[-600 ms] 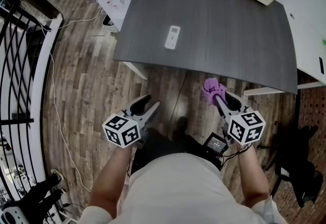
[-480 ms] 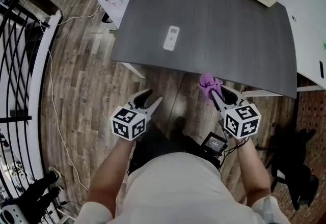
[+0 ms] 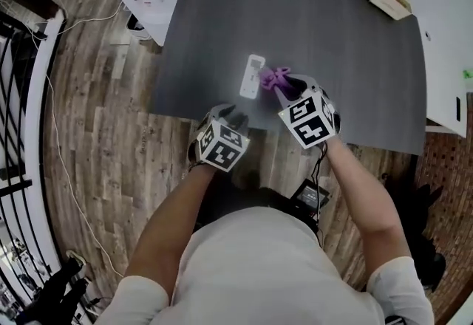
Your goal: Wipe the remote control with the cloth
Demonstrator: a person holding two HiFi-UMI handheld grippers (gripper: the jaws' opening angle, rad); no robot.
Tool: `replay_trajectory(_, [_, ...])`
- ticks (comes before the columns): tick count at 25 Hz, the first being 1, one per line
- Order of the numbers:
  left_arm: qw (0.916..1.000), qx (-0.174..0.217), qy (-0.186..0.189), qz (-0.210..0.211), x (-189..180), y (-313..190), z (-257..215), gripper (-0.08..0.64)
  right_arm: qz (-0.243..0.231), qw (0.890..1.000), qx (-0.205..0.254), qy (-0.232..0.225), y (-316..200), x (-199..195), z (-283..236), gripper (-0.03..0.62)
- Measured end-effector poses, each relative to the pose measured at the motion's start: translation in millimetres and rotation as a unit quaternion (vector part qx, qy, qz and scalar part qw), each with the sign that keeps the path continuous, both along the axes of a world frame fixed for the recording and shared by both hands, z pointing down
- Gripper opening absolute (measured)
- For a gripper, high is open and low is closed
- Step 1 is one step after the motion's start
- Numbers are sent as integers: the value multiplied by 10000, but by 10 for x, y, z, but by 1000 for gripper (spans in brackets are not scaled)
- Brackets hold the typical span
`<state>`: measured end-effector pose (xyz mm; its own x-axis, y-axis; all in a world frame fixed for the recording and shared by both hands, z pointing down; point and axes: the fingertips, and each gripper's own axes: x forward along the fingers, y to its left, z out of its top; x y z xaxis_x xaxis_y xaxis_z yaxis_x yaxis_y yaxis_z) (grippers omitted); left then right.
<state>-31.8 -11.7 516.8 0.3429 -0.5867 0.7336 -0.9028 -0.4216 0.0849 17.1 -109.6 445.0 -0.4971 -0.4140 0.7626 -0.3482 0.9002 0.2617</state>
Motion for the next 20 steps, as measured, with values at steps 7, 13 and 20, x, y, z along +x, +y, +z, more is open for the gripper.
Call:
replay_trajectory(7, [9811,-1321,1306,543,251,-113,287,48,-250,9976,433,482,-707,-743,258,109])
replay_trajectory(13, [9626,-1702,2010,629,284,-269,224,44,-137,9994,-282,-153,-11,-659,291,109])
replay_trajectory(20, [9625,-1748,1946,718,244,-247,238,46,1050,9589,-2265,-1345,425,-476,323,107])
